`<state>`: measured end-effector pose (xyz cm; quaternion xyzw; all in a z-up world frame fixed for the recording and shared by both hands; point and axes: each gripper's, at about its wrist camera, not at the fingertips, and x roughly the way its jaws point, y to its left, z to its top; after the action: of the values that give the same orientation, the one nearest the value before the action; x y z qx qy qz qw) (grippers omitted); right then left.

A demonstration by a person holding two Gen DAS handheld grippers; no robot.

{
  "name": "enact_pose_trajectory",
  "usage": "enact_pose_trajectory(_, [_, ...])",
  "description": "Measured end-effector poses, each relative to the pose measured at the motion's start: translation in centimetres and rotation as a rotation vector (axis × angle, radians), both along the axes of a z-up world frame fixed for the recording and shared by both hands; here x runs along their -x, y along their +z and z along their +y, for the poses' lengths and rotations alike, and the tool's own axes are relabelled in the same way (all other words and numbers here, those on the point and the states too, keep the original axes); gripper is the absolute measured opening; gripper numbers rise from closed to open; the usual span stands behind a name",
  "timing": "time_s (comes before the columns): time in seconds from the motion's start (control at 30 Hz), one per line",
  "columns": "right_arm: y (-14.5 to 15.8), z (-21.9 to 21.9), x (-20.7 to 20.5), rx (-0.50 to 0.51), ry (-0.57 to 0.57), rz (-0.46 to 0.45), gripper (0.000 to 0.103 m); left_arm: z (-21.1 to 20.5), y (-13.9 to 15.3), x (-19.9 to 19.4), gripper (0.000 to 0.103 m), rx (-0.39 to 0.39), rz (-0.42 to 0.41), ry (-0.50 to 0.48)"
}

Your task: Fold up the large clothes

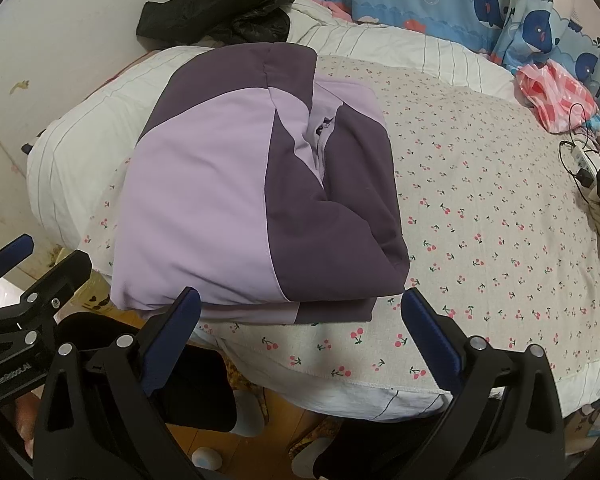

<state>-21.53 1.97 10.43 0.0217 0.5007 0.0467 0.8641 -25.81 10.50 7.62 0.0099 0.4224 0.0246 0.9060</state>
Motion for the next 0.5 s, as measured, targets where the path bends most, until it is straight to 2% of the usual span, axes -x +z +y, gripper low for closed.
enact_pose_trajectory(0.5, [-0.22,0.0,0.08,0.002,0.0,0.002,0.097,0.06,-0.35,0.07,0.098,0.009,0.012,0.005])
